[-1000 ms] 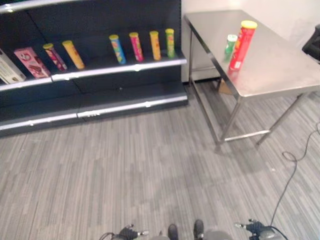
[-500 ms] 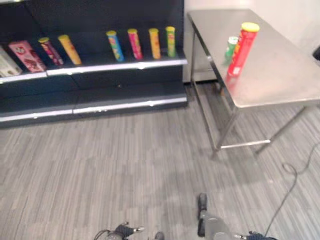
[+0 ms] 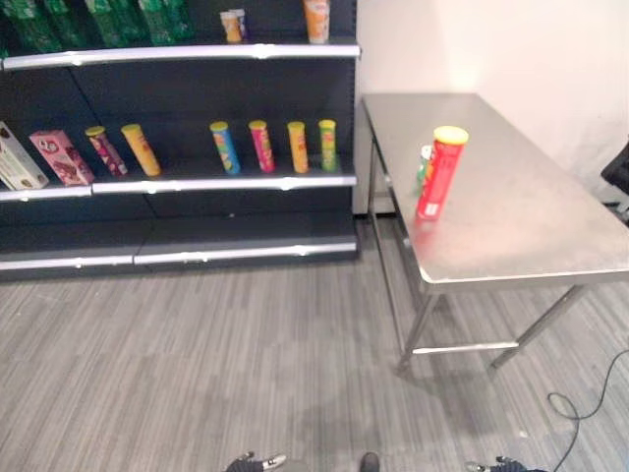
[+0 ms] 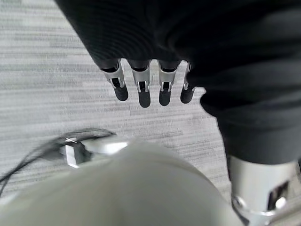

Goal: Put the goods on the table back onto the shelves and tidy them up.

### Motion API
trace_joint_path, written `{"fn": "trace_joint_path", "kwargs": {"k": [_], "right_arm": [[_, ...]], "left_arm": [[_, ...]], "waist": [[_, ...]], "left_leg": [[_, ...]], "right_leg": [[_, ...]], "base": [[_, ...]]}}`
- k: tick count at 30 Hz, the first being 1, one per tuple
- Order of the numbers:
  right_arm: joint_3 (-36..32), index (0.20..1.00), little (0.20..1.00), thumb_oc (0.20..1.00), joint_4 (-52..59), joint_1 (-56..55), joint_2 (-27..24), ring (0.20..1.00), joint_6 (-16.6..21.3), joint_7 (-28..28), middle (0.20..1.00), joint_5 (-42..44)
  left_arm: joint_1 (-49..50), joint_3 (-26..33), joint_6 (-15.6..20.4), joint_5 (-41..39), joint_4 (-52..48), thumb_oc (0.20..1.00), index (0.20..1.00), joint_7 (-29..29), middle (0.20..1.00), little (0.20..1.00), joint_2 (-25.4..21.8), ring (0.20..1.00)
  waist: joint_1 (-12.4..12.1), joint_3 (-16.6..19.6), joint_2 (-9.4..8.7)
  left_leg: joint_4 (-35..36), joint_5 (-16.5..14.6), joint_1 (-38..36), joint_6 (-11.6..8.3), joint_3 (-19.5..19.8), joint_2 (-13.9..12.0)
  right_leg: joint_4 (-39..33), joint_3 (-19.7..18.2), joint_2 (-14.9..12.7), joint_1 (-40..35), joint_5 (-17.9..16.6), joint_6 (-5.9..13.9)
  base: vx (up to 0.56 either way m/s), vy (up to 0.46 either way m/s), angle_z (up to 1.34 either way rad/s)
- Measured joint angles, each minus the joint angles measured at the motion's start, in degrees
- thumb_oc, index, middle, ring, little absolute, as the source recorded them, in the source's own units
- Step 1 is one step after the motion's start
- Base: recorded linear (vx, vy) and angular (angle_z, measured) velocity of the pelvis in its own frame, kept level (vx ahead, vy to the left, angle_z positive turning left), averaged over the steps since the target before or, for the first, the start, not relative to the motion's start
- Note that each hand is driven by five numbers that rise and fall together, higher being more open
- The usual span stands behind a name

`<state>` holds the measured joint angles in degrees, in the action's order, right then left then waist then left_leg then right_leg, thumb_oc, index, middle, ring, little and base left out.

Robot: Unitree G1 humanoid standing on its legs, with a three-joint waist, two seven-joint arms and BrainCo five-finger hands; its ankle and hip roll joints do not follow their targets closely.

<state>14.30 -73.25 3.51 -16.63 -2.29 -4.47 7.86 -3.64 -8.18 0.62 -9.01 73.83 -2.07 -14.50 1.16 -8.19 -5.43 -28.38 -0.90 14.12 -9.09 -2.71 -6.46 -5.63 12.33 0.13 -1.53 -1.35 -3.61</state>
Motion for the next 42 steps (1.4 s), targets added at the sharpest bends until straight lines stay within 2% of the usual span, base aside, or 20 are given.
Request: {"fn": "trace_joint_path", "kwargs": {"k": [2,3,7,11,12,13,15,17,18,19,20,21,22,24,27,30,33,34,37,42], "right_arm": [[0.02,1.0,1.0,1.0,-0.32,0.42,-0.22,1.0,0.02,-0.16,1.0,-0.01],[0.06,1.0,1.0,1.0,-1.97,0.98,-0.25,1.0,0.14,-0.23,1.0,-0.05],[-1.42,1.0,1.0,1.0,-2.4,0.7,-0.58,1.0,0.26,-0.28,1.0,-0.14],[-2.31,1.0,1.0,1.0,-3.27,0.25,-1.18,1.0,0.35,-0.25,1.0,-0.74],[-2.62,1.0,1.0,1.0,-3.73,0.1,-1.32,1.0,0.13,-0.24,1.0,-0.97],[-2.72,1.0,1.0,1.0,-4.11,-0.42,-1.9,1.0,-0.06,-0.17,1.0,-1.11],[-2.63,1.0,1.0,1.0,-3.84,-0.44,-1.24,1.0,-0.05,-0.04,1.0,-1.11],[-2.64,1.0,1.0,1.0,-2.52,-1.29,-0.06,1.0,0.06,0.12,1.0,-1.12],[-2.81,1.0,1.0,1.0,-2.11,-1.56,0.2,1.0,-0.01,0.29,1.0,-1.12],[-2.81,1.0,1.0,1.0,-2.11,-1.56,0.2,1.0,-0.01,0.29,1.0,-1.12],[-3.63,1.0,1.0,1.0,-1.92,-0.77,-0.11,1.0,-0.11,0.28,1.0,-1.11],[-3.87,1.0,1.0,1.0,-1.82,-0.57,-0.07,1.0,-0.06,0.35,1.0,-1.09],[-3.85,1.0,1.0,1.0,-1.9,-0.3,0.1,1.0,0.02,0.44,1.0,-1.09],[-4.27,1.0,1.0,1.0,-1.96,-0.34,0.08,1.0,0.0,0.39,1.0,-1.08],[-7.39,1.0,1.0,1.0,-2.13,-0.62,-0.04,1.0,0.07,0.27,1.0,-1.02],[-7.62,1.0,1.0,1.0,-3.26,-2.33,-0.18,1.0,-0.1,0.05,1.0,0.01],[-7.82,1.0,1.0,1.0,-4.26,-3.63,-0.18,1.0,-0.43,-0.08,1.0,1.21],[-8.31,1.0,1.0,1.0,-4.59,-5.93,0.05,1.0,-0.43,-0.07,1.0,1.22],[-11.1,1.0,1.0,1.0,-6.58,-7.22,-0.09,1.0,-0.81,-0.07,1.0,1.55],[-20.46,1.0,1.0,1.0,-6.64,-7.45,-4.79,1.0,-0.88,-0.02,1.0,6.95]], "left_arm": [[-0.02,-1.16,-0.04,-1.06,0.23,1.0,1.0,-0.04,1.0,1.0,0.13,1.0],[-0.09,-2.15,-0.03,-1.5,0.27,1.0,1.0,-0.02,1.0,1.0,0.59,1.0],[-0.26,-1.59,0.21,-2.09,1.17,1.0,1.0,-0.03,1.0,1.0,0.74,1.0],[0.89,-0.37,-0.04,-2.0,1.34,1.0,1.0,0.03,1.0,1.0,0.73,1.0],[0.72,-0.41,0.0,-1.99,1.32,1.0,1.0,0.07,1.0,1.0,0.73,1.0],[0.56,-0.4,0.01,-1.91,1.32,1.0,1.0,0.07,1.0,1.0,0.65,1.0],[0.85,-0.54,0.01,-1.9,1.24,1.0,1.0,0.0,1.0,1.0,-0.23,1.0],[-0.18,-1.12,0.23,-1.9,0.85,1.0,1.0,-0.01,1.0,1.0,-1.6,1.0],[-1.46,-1.24,0.05,-1.89,1.18,1.0,1.0,0.07,1.0,1.0,-2.45,1.0],[-1.46,-1.24,0.05,-1.89,1.18,1.0,1.0,0.07,1.0,1.0,-2.45,1.0],[-2.53,-2.43,0.12,-1.89,0.95,1.0,1.0,0.02,1.0,1.0,-3.28,1.0],[-2.67,-2.63,0.14,-1.89,0.82,1.0,1.0,-0.04,1.0,1.0,-3.8,1.0],[-2.69,-2.82,0.05,-1.88,0.62,1.0,1.0,-0.1,1.0,1.0,-5.12,1.0],[-2.36,-3.34,0.02,-1.86,0.64,1.0,1.0,-0.1,1.0,1.0,-5.99,1.0],[-1.3,-3.58,-0.33,-1.29,0.67,1.0,1.0,-0.13,1.0,1.0,-5.98,1.0],[-1.17,-3.65,-0.35,-0.9,0.85,1.0,1.0,-0.11,1.0,1.0,-5.47,1.0],[-1.3,-3.53,-0.4,-0.82,1.15,1.0,1.0,-0.05,1.0,1.0,-4.92,1.0],[-0.58,-3.02,-0.01,-0.84,0.8,1.0,1.0,-0.08,1.0,1.0,-3.98,1.0],[2.04,-2.7,0.06,-0.87,-0.59,1.0,1.0,0.05,1.0,1.0,-3.47,1.0],[3.27,-2.63,0.01,-0.82,-1.31,1.0,1.0,0.49,1.0,1.0,-3.43,1.0]], "waist": [[-0.08,-0.25,1.63],[-0.08,-0.91,4.16],[-1.89,-1.43,4.94],[-2.09,-1.37,5.08],[-2.1,-1.28,5.07],[-2.08,-0.12,5.98],[-1.93,-0.29,4.71],[-1.27,0.23,3.78],[-1.2,0.48,2.75],[-1.2,0.48,2.75],[-1.24,0.25,3.57],[-1.3,0.3,3.64],[-1.49,0.86,3.05],[-1.12,0.98,2.76],[-0.94,0.79,3.71],[0.35,0.7,3.43],[1.54,0.62,1.87],[1.7,1.04,0.52],[1.79,2.03,-0.45],[2.01,3.18,1.48]], "left_leg": [[20.58,2.15,-1.85,0.07,0.67,-1.38],[34.35,5.03,-1.12,-1.37,5.11,-3.77],[34.32,5.88,0.3,-1.99,11.37,-4.96],[34.14,6.72,-5.87,-0.72,10.39,-3.13],[34.27,7.26,-6.93,0.27,9.29,-2.43],[34.29,8.16,-9.33,1.58,7.47,-1.18],[33.95,10.41,-10.52,5.44,4.44,0.46],[33.89,9.08,-11.5,7.36,3.87,2.42],[33.92,8.46,-11.79,8.74,3.39,4.2],[33.92,8.46,-11.79,8.74,3.39,4.2],[33.92,7.6,-12.42,10.02,2.87,4.45],[33.91,7.01,-13.02,10.82,2.56,5.04],[33.94,5.7,-14.27,13.04,1.4,7.06],[33.99,4.53,-15.43,14.41,1.35,8.36],[33.94,3.8,-16.81,15.37,0.99,7.87],[34.07,2.91,-17.34,15.46,0.47,7.46],[34.21,2.46,-17.81,13.87,0.78,8.57],[34.29,1.51,-19.32,13.72,1.69,9.67],[34.29,-0.07,-20.54,11.72,1.99,9.5],[34.17,-0.9,-21.81,9.57,1.67,6.61]], "right_leg": [[-0.3,0.22,0.91,-0.34,-0.09,0.18],[-0.29,0.24,3.26,-1.56,0.21,1.27],[-0.28,-2.69,4.6,-4.81,1.89,-0.19],[0.08,-7.43,3.29,-8.44,3.51,2.91],[0.09,-8.1,2.58,-8.94,3.69,3.14],[1.26,-10.0,1.22,-8.79,4.81,5.03],[5.29,-10.98,-1.25,-7.83,6.67,7.07],[8.38,-10.51,-3.34,-6.5,6.96,8.08],[12.27,-10.48,-5.58,-5.28,5.86,10.27],[12.27,-10.48,-5.58,-5.28,5.86,10.27],[23.56,-8.58,-7.0,0.13,7.4,10.9],[27.52,-6.96,-8.48,1.97,8.15,11.0],[32.34,-3.16,-13.47,3.96,5.73,11.43],[34.77,-0.43,-16.33,4.81,5.91,11.9],[32.64,0.44,-15.07,5.58,6.73,12.96],[16.71,-0.22,-10.57,6.44,6.75,13.42],[5.19,-2.03,-8.07,6.49,1.76,13.41],[4.5,-5.06,-7.47,5.06,0.23,12.77],[-0.24,-2.82,-7.19,1.99,-6.88,9.18],[0.02,-2.42,-4.2,0.81,-6.27,6.97]], "base": [[0.3,0.164,0.09],[0.61,0.349,-0.12],[0.39,0.272,-0.41],[0.29,0.34,-0.7],[0.3,0.427,-0.5],[0.21,0.32,-0.6],[0.12,0.206,-0.49],[0.18,0.381,-0.1],[0.12,0.272,0.03],[0.11,0.258,-0.03],[0.07,0.159,-0.11],[0.12,0.219,-0.24],[0.15,0.207,-0.18],[0.14,0.134,-0.1],[0.12,0.028,-0.16],[0.11,-0.028,-0.09],[0.14,-0.036,0.19],[0.13,-0.045,0.39],[0.15,-0.055,0.07],[0.09,-0.019,-0.03]]}}
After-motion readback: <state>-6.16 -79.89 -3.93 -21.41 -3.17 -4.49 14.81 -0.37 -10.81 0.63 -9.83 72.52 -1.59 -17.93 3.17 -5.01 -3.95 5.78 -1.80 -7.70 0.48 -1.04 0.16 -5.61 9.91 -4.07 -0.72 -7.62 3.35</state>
